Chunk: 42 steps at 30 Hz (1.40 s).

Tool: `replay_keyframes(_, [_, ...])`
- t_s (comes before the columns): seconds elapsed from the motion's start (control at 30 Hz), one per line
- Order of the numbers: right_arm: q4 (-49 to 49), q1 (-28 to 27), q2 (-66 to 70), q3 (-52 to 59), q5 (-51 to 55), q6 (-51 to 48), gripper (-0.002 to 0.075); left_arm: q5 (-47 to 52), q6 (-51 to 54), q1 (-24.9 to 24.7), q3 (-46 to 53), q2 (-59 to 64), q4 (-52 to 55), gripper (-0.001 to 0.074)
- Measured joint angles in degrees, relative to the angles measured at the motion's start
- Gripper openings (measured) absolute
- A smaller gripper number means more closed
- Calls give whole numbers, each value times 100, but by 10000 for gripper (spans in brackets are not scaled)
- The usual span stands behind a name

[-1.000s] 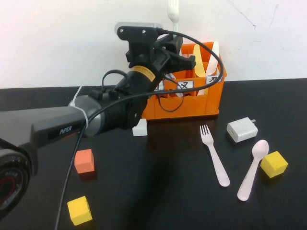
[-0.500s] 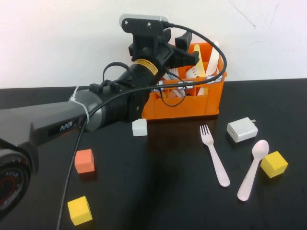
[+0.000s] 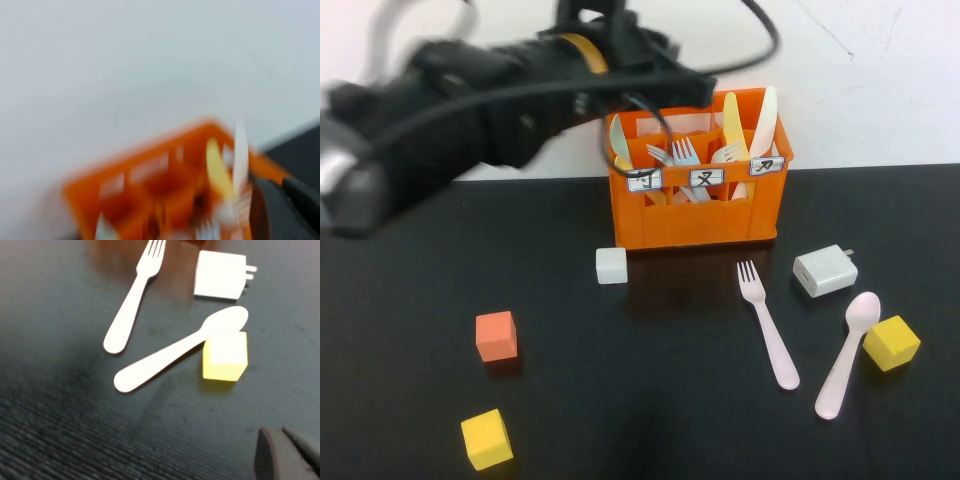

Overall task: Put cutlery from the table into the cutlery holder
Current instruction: Pick up the fork

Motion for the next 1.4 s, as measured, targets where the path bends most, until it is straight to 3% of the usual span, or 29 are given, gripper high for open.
replay_keyframes(0.2, [0,0,158,-118,293,171,-2,2419,-56,0,19,-700,-1,0])
replay_keyframes(0.3, [0,0,492,-354,638,153,-2,2990,-205,0,314,-1097,10,0])
replay_keyframes(0.57, [83,160,1583,-1088,1074,1,-2,3431,-920,10,2011,-2664,138,0])
replay_keyframes(1.07, [-91,1828,3993,-2867,858,150,-2,3223,-2622,10,5008,-5638,1268,0])
replay_keyframes(1.4, [-2397,2750,5563,-4373,785,2192,-2,3150,-3033,10,5553,-5893,1140,-1])
